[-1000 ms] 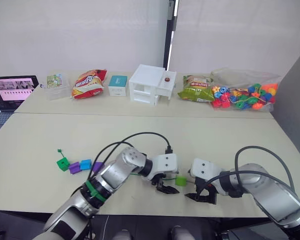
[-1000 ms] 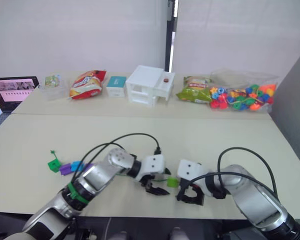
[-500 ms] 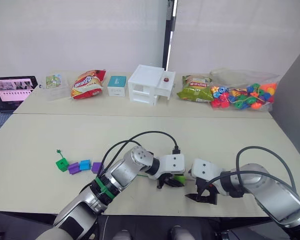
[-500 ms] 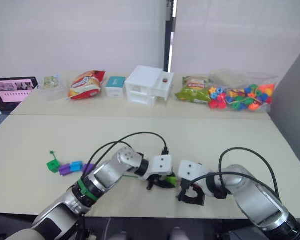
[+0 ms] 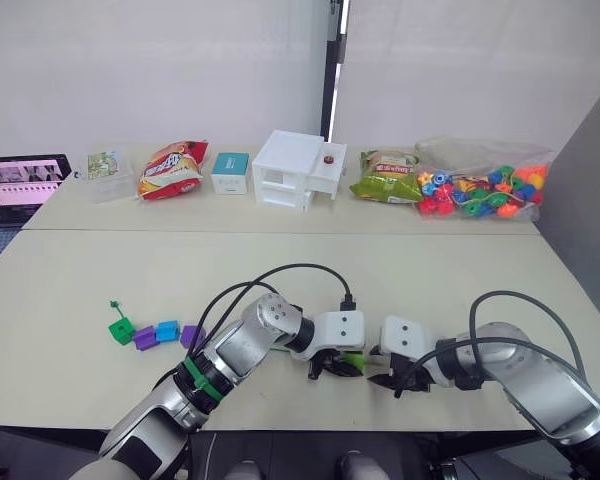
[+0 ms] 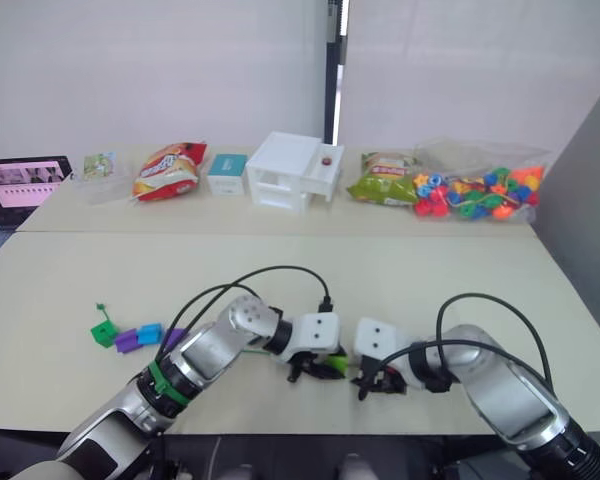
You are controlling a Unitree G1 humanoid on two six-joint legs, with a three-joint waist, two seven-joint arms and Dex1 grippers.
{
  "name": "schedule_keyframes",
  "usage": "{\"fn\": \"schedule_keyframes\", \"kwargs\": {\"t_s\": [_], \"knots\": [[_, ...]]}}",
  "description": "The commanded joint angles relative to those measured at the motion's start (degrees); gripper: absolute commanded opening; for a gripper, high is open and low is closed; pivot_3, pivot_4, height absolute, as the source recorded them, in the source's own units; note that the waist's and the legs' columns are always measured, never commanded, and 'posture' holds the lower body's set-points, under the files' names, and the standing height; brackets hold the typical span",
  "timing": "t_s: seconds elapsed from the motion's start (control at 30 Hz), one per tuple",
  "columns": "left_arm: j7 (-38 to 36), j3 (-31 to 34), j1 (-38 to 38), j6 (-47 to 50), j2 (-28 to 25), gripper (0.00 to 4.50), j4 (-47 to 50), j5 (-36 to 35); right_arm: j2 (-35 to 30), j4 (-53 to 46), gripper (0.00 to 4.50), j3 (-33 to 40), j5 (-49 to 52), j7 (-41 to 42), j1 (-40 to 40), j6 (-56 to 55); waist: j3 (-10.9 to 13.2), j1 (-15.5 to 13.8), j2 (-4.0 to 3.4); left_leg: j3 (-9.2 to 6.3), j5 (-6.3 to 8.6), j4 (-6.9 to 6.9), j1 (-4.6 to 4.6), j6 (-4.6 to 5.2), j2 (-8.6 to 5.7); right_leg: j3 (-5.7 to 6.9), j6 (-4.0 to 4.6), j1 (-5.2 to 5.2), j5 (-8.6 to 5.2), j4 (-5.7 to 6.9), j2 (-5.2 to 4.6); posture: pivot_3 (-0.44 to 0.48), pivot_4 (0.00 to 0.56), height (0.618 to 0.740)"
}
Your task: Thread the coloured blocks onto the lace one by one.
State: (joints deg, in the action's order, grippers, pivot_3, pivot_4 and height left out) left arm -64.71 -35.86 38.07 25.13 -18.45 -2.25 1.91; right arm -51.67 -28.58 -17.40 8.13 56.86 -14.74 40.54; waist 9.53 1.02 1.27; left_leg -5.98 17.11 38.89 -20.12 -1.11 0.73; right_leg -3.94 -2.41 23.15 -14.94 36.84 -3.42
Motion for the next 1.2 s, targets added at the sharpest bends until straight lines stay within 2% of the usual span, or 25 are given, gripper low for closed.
{"fn": "schedule_keyframes", "kwargs": {"t_s": [0.03,0.13,0.3,0.53,0.63,0.73,0.87,1.03,1.2], "knots": [[-1.41,-1.45,-1.35,0.62,-0.57,1.3,-0.34,0.12,-0.52,1.51,0.93,-0.08,-1.29,-0.31,-0.53,-1.07,0.0,-0.02,0.0,0.0,0.0,0.0,0.0,0.0,0.0,0.0,0.0,0.0,0.0,0.0,0.0,0.0,0.15,0.74],[-1.62,-1.15,-1.53,0.63,-0.89,1.3,0.01,-0.08,-1.04,2.5,0.0,-0.65,-2.42,-0.19,-0.69,-2.56,0.0,0.01,0.0,0.0,0.0,0.0,0.0,0.0,0.0,0.0,0.0,0.0,0.0,0.0,0.0,0.0,0.15,0.74],[-1.89,1.11,-2.73,1.63,-4.47,1.3,2.14,-0.25,-1.42,2.38,0.0,-0.07,-1.9,0.73,-1.87,-4.2,0.0,0.44,0.0,0.0,0.0,-0.01,0.02,0.0,0.02,0.0,0.0,0.02,0.0,0.05,0.02,0.0,0.15,0.74],[-3.88,6.43,-4.85,2.93,-14.11,1.3,8.29,-2.56,-1.62,-1.06,0.0,1.87,0.72,1.94,-4.25,-2.22,0.01,1.38,-0.02,0.0,0.0,-0.02,0.04,0.0,0.05,0.0,0.0,0.08,0.0,0.17,0.03,0.0,0.15,0.74],[-5.45,9.58,-6.72,1.68,-19.89,1.3,9.75,-3.4,-1.25,-2.8,0.0,2.25,1.46,1.72,-4.38,-0.64,0.02,1.45,-0.03,-0.01,0.0,-0.03,0.04,0.0,0.05,0.0,0.0,0.1,0.0,0.18,0.03,0.0,0.15,0.74],[-7.1,12.46,-9.44,-1.29,-26.08,1.3,8.15,-3.9,-0.91,-3.41,0.0,2.42,1.65,1.21,-3.82,0.08,0.03,1.58,-0.04,0.0,0.0,-0.05,0.04,0.0,0.07,0.0,0.0,0.13,0.0,0.18,0.03,0.0,0.15,0.74],[-8.39,14.41,-12.09,-5.9,-30.6,1.3,5.62,-3.52,-1.07,-3.53,0.0,1.99,1.6,0.65,-2.66,0.15,0.03,1.34,-0.06,0.0,0.0,-0.06,0.05,0.0,0.07,0.0,0.01,0.11,-0.01,0.17,0.02,0.0,0.15,0.74],[-9.82,16.4,-15.09,-11.41,-34.61,1.3,1.57,-2.8,-1.42,-3.25,0.0,1.33,1.26,0.32,-1.67,-0.11,0.02,1.63,-0.09,0.03,0.0,-0.11,0.13,0.0,0.09,0.0,0.02,0.12,-0.01,0.2,0.03,0.0,0.15,0.74],[-9.9,17.1,-16.17,-15.72,-36.31,1.3,-1.83,-1.32,-1.96,-2.76,0.0,1.49,0.9,0.23,-1.04,-0.38,-0.03,1.63,-0.21,0.06,0.0,-0.13,0.25,0.01,0.1,0.0,0.03,0.05,-0.01,0.24,0.04,0.0,0.15,0.74]]}}
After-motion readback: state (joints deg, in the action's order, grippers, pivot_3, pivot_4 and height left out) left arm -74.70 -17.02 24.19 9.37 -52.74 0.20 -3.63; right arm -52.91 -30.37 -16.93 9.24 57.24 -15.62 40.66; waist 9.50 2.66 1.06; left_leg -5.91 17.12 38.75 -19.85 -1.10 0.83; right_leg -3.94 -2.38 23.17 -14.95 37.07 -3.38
